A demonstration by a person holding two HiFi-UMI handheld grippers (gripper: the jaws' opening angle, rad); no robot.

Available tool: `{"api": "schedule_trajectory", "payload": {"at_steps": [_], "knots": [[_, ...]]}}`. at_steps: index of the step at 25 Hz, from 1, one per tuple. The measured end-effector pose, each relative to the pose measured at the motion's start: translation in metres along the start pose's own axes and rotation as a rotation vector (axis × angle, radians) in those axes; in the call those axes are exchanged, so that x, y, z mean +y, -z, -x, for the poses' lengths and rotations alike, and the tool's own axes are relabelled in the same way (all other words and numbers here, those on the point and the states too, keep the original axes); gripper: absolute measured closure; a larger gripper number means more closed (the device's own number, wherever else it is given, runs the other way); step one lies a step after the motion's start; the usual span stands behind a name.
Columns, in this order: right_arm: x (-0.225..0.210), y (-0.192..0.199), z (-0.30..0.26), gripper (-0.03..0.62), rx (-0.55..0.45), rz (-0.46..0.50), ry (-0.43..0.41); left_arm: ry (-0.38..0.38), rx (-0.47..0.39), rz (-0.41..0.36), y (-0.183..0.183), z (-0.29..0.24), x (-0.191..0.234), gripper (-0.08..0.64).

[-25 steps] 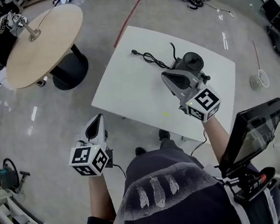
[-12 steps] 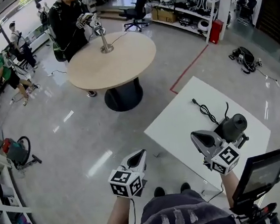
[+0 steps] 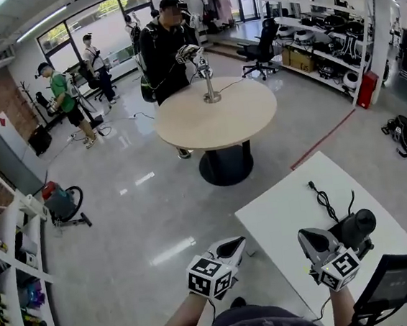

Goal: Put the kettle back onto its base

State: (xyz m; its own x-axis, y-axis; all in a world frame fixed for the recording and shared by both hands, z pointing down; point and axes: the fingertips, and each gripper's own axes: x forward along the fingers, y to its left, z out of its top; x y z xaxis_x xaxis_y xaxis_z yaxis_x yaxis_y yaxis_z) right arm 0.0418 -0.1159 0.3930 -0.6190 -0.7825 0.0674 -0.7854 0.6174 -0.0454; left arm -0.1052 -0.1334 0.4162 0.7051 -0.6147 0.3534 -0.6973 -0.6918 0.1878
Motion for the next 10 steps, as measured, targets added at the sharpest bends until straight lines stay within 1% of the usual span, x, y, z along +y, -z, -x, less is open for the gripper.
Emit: {"api": "schedule_trajectory", "payload": {"at_steps": [5,10], "knots": [[-0.013,0.012,0.04,0.591,-0.026,-0.015,0.007,-0.004,0.032,-0.031,0.012,-0.007,-0.043,0.56],[-0.033,0.027,0.08,0.592,-0.029,-0.035,0.028,-0.017,0.056,-0.038,0.028,-0.011,-0.081,0.561]]}}
